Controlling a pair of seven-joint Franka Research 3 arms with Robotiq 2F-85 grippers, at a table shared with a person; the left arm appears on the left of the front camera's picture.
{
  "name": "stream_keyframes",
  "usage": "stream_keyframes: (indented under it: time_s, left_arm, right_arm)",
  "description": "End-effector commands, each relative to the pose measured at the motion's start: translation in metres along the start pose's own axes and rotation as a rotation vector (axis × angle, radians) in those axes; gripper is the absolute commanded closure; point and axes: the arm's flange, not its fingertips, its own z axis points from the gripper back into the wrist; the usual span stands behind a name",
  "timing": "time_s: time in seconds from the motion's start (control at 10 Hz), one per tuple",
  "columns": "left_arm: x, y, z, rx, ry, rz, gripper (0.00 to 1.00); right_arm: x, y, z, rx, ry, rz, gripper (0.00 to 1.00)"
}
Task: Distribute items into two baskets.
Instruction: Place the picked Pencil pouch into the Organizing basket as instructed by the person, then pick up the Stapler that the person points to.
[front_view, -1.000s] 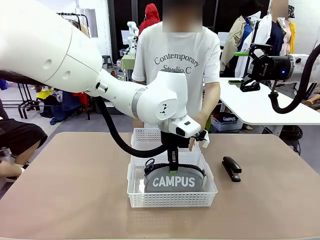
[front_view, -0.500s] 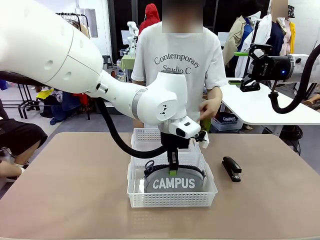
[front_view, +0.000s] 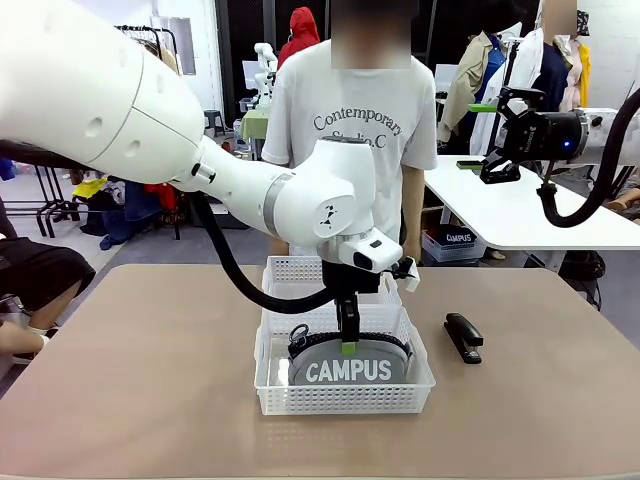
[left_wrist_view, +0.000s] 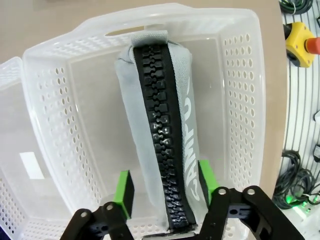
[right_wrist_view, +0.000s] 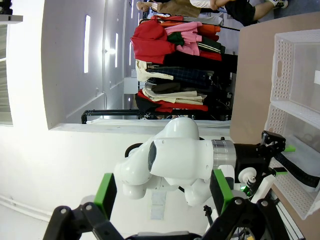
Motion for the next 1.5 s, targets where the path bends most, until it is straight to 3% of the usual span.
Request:
stream_keyframes:
  time_s: [0.0,0.8,1.4]
  left_arm:
    - [-0.005,-0.005,0.010,-0.017,-0.016,0.020,0.00]
    - [-0.009,-0.008,0.040,-0.018,-0.039,0.043,0.00]
    - [-0.003,-0.006,0.033,-0.006,-0.037,0.043,0.00]
  right_arm:
    - [0.000,0.002,0.000,0.000,-0.001,0.004,0.00]
    - [0.000,0.002,0.000,0.000,-0.001,0.004,0.00]
    - [0.000,0.002,0.000,0.000,-0.001,0.004,0.00]
